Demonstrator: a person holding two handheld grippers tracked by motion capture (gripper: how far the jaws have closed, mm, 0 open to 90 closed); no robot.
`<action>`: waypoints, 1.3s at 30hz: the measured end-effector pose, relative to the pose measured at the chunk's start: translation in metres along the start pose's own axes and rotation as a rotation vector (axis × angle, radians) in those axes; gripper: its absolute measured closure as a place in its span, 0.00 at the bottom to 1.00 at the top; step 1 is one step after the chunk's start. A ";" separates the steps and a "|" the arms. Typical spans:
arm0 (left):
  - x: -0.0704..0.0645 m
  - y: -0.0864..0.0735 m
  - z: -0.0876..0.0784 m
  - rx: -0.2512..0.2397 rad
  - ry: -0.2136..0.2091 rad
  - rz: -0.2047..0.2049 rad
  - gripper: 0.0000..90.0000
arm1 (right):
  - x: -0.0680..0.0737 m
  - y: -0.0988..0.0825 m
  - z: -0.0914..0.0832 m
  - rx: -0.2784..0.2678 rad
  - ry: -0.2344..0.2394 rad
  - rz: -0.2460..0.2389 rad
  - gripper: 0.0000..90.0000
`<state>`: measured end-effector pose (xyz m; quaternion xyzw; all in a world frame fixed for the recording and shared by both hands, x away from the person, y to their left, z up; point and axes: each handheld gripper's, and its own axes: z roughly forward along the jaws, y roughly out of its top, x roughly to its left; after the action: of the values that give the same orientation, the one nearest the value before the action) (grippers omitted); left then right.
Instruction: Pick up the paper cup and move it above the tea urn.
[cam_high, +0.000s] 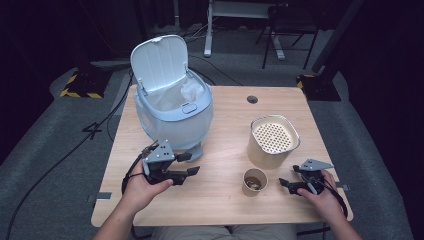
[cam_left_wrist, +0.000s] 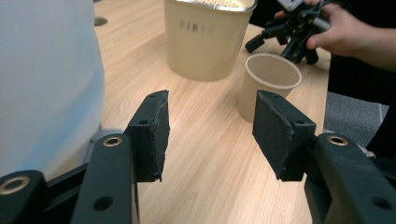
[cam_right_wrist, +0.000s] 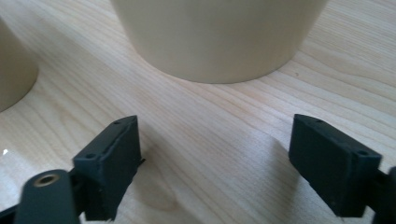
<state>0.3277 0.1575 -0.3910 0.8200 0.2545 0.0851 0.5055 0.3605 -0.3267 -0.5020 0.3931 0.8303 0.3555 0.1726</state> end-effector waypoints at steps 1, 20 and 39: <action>0.001 -0.007 0.002 0.003 0.003 -0.009 0.52 | 0.000 0.001 -0.001 0.011 0.005 -0.005 0.23; 0.019 -0.076 0.037 0.143 0.102 -0.121 0.48 | 0.035 0.019 -0.027 0.025 0.076 -0.141 0.28; 0.019 -0.096 0.055 0.276 0.231 -0.044 0.33 | 0.069 0.019 -0.026 -0.067 0.176 -0.176 0.18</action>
<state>0.3337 0.1582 -0.5028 0.8605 0.3381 0.1318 0.3575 0.3122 -0.2764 -0.4707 0.2801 0.8612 0.3995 0.1425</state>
